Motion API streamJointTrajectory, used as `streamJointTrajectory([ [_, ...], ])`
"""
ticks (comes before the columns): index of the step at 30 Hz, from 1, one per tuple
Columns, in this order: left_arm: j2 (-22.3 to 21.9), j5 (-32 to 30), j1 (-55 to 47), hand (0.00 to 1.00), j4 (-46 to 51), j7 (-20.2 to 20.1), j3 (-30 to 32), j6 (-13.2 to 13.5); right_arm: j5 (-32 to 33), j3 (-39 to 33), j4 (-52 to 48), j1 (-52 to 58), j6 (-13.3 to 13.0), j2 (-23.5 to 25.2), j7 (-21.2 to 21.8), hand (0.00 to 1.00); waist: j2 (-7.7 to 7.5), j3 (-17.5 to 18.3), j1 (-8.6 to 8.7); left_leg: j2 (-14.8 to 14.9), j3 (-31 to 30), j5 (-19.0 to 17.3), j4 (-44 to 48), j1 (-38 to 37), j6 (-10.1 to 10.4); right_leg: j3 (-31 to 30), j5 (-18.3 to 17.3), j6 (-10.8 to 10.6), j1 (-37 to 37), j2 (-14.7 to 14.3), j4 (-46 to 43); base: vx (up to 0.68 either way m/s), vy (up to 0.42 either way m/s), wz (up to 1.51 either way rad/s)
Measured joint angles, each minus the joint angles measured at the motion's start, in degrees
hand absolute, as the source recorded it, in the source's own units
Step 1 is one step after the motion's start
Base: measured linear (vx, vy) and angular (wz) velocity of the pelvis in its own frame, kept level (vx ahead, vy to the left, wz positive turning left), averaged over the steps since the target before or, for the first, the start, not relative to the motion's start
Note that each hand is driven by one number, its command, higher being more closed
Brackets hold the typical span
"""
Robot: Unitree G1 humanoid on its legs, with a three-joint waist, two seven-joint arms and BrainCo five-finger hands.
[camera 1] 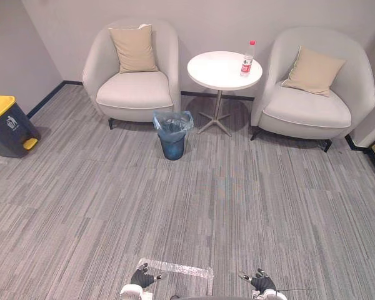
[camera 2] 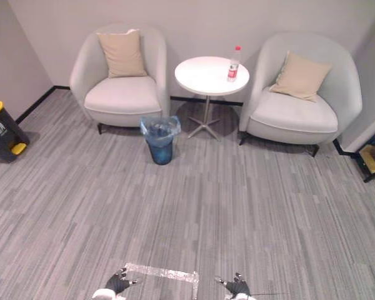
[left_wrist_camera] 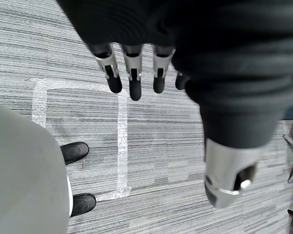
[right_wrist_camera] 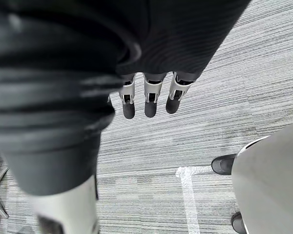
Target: Gather rubbish on tea table into small bin, then transfer packed bag to large trash can.
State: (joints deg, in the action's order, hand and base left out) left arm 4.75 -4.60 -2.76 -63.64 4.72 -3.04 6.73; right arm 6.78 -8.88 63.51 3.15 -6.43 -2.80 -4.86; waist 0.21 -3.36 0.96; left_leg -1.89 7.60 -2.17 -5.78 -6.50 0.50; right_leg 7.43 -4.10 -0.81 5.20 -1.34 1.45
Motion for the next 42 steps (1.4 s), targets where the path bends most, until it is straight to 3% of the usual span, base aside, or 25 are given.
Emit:
streamJointTrajectory([
  [24, 0.2, -0.8, 0.7, 0.00, -0.1, -0.7, -0.2, -0.1, 0.2, -0.1, -0.4, -0.5, 0.3, 0.0, 0.3, 0.00, -0.31, -1.5, -0.05, 0.4, 5.0, -0.7, 0.0, 0.7, -0.2, -4.5, 0.5, 0.7, -2.2, -0.6, -0.1, -0.01, -0.008, -0.09],
  [31, 0.2, -0.6, 1.5, 0.00, -0.1, -1.4, -0.3, -0.9, 0.2, -1.1, -1.4, -0.5, 0.5, 0.0, 0.4, 0.00, 0.15, -1.9, -0.07, 1.4, 9.4, -3.8, 3.2, 2.5, 0.1, -8.4, 0.5, 0.7, -4.4, -1.4, -0.5, 0.05, -0.014, -0.34],
  [37, 0.0, 0.2, 1.9, 0.00, -0.1, -1.5, -0.7, -1.0, 0.2, -1.2, -1.6, -0.6, 0.5, -0.1, 0.4, 0.00, 0.59, -2.2, 0.03, 2.3, 10.6, -5.1, 7.2, 2.6, 1.9, -6.3, -1.0, -0.8, -5.1, -1.5, -4.5, 0.10, -0.046, -0.18],
  [40, 0.0, 0.3, 2.3, 0.00, 0.0, -1.5, -0.7, -0.9, 0.7, -1.7, -1.7, -0.6, 0.4, -0.1, 0.3, 0.00, 0.65, -2.3, 0.31, 2.4, 10.1, -6.2, 10.0, 3.2, 2.8, -3.9, -3.5, 0.4, -5.2, -0.9, -6.9, 0.09, -0.066, 0.26],
  [42, -0.1, 0.3, 2.6, 0.00, 0.0, -1.5, -0.6, -0.9, 1.4, -2.2, -1.8, -0.6, 0.3, -0.2, 0.3, 0.00, 0.56, -3.0, 0.76, 3.5, 9.3, -9.4, 19.3, 6.7, 3.5, -2.5, -5.4, 1.2, -5.1, -0.3, -8.6, 0.04, -0.087, 0.33],
])
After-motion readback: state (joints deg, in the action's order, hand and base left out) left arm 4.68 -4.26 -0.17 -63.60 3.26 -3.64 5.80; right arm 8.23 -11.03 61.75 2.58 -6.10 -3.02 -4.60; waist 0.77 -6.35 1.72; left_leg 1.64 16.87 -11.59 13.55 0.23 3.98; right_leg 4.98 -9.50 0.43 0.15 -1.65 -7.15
